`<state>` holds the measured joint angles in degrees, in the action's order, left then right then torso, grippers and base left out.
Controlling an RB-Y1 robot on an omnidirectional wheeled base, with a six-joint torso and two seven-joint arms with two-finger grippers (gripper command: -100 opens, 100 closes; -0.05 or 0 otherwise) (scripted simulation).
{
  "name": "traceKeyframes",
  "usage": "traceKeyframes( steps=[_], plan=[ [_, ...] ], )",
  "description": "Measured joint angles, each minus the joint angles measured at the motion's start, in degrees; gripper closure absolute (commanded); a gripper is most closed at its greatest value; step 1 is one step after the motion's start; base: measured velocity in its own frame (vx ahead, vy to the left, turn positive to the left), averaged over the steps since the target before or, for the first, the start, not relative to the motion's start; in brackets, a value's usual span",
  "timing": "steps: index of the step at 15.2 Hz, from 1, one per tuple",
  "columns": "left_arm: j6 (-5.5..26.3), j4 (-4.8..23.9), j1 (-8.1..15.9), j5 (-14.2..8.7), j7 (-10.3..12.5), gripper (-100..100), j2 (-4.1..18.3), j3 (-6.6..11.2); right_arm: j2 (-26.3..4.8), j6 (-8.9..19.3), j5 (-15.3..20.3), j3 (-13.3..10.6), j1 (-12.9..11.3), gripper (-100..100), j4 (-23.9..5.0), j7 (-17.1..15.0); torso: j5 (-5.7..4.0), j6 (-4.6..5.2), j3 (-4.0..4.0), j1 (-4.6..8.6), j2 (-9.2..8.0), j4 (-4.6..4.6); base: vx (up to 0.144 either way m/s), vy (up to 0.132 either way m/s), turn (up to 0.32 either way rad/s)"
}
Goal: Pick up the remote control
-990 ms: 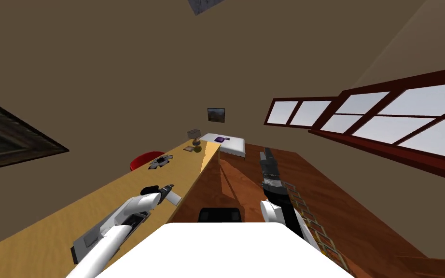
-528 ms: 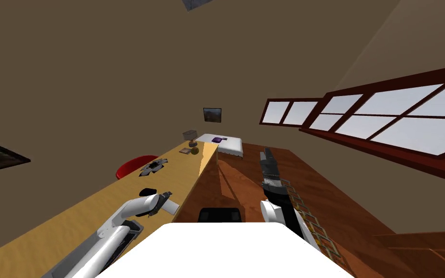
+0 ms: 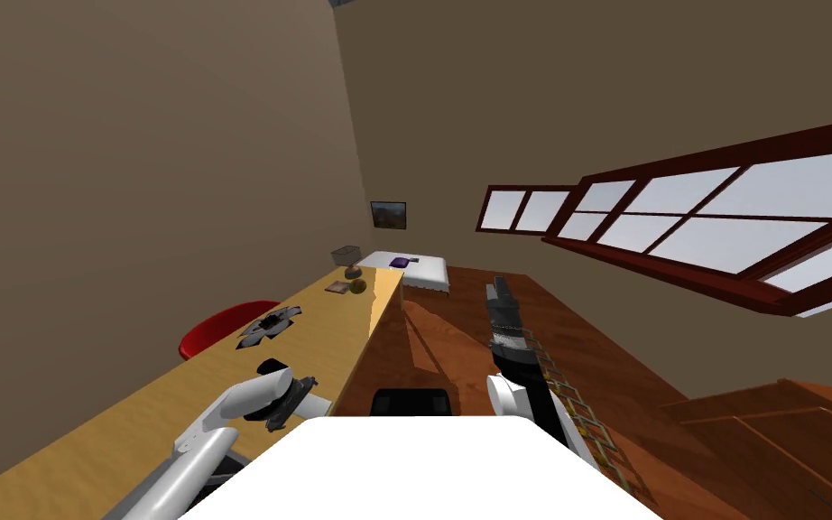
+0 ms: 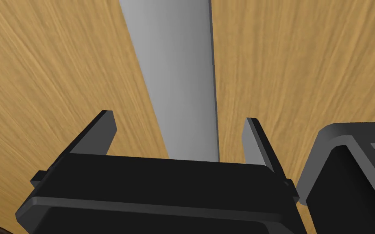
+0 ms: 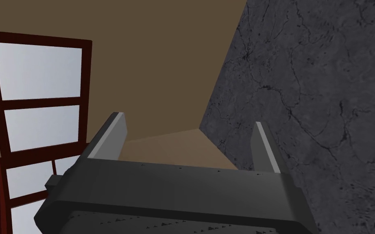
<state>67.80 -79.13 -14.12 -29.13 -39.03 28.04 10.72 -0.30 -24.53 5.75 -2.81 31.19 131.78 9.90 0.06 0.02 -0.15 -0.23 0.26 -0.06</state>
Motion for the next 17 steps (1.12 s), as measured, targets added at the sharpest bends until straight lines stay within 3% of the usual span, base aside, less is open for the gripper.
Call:
traceKeyframes(
  steps=[4, 9, 10, 15, 17],
  plan=[
    [2.8, 1.3, -0.1, -1.2, -1.4, -100, -0.1, 0.02, 0.0, 0.0, 0.0, 0.0, 0.0, 0, 0.0, 0.0, -0.03, -0.04, 0.02, 0.13, -0.04, 0.0, 0.025, 0.039, -0.06],
    [-0.3, 4.4, 0.9, 0.1, -0.5, -100, -1.6, -1.31, 0.0, 0.0, 0.0, 0.0, 0.0, 0, 0.0, 0.0, -0.03, -0.04, 0.13, 0.15, -0.24, 0.05, -0.017, 0.034, -0.035],
    [-0.6, 4.7, 0.9, 0.1, -0.5, 100, -1.7, -1.36, 0.0, 0.0, 0.0, 0.0, 0.0, 0, 0.0, 0.0, -0.04, -0.04, 0.13, 0.18, -0.23, 0.05, -0.004, 0.008, -0.002],
    [-0.6, 4.7, 0.9, 0.1, -0.4, 100, -1.7, -1.3, 0.0, 0.0, 0.0, 0.0, 0.0, 0, 0.0, 0.0, -0.04, 0.04, 0.09, 0.27, -0.15, 0.05, 0.0, -0.003, 0.01],
    [0.5, 3.3, 0.4, -0.5, -0.8, 100, -1.0, -0.77, 0.0, 0.0, 0.0, 0.0, 0.0, 0, 0.0, 0.0, -0.09, 0.02, 0.08, 0.4, -0.12, 0.06, 0.019, -0.043, 0.061]
  ],
)
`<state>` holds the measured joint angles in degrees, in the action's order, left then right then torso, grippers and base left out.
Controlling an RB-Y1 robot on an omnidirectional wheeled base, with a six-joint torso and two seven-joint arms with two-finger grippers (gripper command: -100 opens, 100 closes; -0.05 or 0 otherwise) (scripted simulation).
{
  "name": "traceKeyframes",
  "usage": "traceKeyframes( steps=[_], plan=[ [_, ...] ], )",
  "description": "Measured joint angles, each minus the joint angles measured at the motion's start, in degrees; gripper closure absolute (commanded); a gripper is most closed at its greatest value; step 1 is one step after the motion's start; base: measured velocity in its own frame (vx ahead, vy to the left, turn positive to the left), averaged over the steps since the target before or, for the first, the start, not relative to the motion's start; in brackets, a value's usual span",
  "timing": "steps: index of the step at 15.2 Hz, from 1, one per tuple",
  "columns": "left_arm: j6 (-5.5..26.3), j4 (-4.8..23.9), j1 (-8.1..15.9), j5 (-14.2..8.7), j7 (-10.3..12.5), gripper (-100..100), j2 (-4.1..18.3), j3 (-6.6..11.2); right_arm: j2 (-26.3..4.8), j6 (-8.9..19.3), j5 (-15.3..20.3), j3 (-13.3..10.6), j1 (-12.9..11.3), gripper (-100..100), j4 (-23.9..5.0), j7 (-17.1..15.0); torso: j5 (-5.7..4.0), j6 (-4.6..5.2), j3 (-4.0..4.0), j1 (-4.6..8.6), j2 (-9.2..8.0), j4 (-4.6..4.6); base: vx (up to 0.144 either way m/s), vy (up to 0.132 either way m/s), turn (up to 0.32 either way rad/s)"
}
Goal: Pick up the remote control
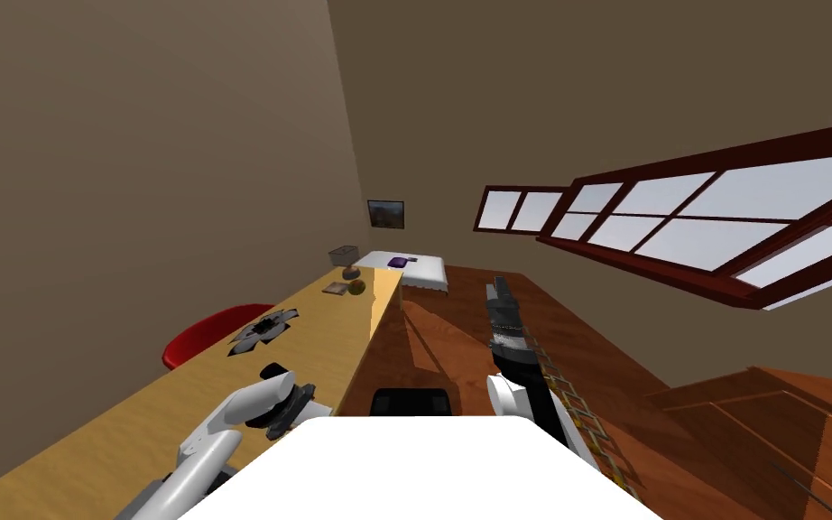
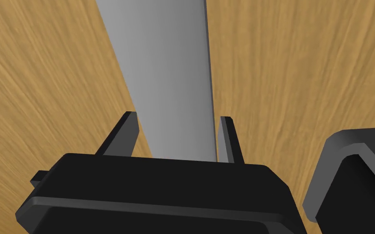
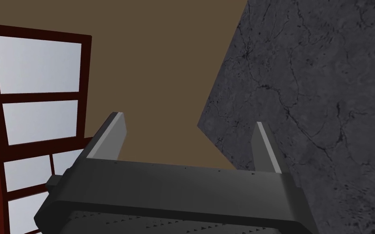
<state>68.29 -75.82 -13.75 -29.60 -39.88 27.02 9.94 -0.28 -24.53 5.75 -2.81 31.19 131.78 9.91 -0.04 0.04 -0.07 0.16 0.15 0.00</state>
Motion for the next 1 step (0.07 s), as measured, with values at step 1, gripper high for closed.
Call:
traceKeyframes(
  steps=[1],
  plan=[
    [0.8, -0.8, -0.2, -0.2, -0.1, 100, 0.3, 0.27, 0.0, 0.0, 0.0, 0.0, 0.0, 0, 0.0, 0.0, -0.01, 0.01, -0.01, 0.06, 0.03, 0.0, 0.014, -0.03, 0.025]
  ],
)
